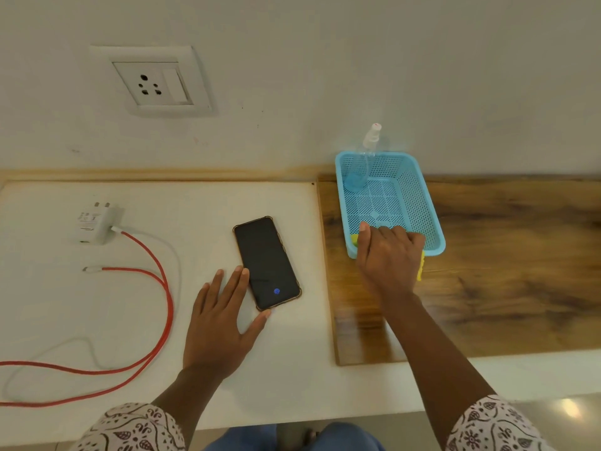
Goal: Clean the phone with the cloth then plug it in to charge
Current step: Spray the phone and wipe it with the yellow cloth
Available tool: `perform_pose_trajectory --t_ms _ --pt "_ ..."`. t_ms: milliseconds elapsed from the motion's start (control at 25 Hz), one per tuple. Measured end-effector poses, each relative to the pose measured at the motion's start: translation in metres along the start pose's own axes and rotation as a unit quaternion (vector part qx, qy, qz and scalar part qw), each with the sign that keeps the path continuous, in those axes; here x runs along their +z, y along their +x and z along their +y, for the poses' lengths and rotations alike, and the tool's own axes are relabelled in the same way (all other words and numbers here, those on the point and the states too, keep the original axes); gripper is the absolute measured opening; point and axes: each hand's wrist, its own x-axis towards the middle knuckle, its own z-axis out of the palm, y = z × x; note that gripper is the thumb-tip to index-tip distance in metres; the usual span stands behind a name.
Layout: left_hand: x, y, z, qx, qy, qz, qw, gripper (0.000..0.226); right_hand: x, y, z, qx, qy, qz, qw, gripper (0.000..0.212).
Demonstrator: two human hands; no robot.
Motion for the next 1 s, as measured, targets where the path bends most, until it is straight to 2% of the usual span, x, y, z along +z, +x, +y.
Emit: perform_pose_trajectory --t_ms 160,320,440,520,600,680,800,1000 --pt "0.0 0.0 -0.001 -0.002 0.003 -0.002 1.0 0.078 -0.009 -0.001 -0.006 0.016 0.065 -0.012 0.998 0.04" --pt "-0.001 0.0 0.0 -0.001 -0.001 0.0 1.0 0.078 -0.034 -0.011 0.006 0.105 0.177 0.013 0.978 0.027" --pt "-0.002 0.0 0.001 0.003 -0.003 0.001 1.0 0.079 -0.048 -0.042 0.014 0.136 0.155 0.009 0.978 0.042" --pt "-0.003 0.0 0.001 0.004 -0.003 0.0 1.0 0.079 -0.048 -0.056 0.011 0.125 0.117 -0.029 0.985 0.055" --pt "-0.003 0.0 0.001 0.003 -0.003 0.001 1.0 0.079 -0.042 -0.061 0.005 0.118 0.092 -0.07 0.986 0.057" --pt "-0.003 0.0 0.002 0.002 -0.004 0.001 1.0 0.079 -0.036 -0.057 0.002 0.119 0.079 -0.07 0.987 0.047" --pt "-0.003 0.0 0.002 0.004 -0.003 0.003 1.0 0.078 -0.036 -0.049 0.001 0.109 0.1 -0.03 0.988 0.024" --pt "-0.003 -0.001 0.002 0.004 -0.002 0.006 1.0 0.078 -0.045 -0.048 -0.008 0.089 0.141 -0.004 0.986 0.009"
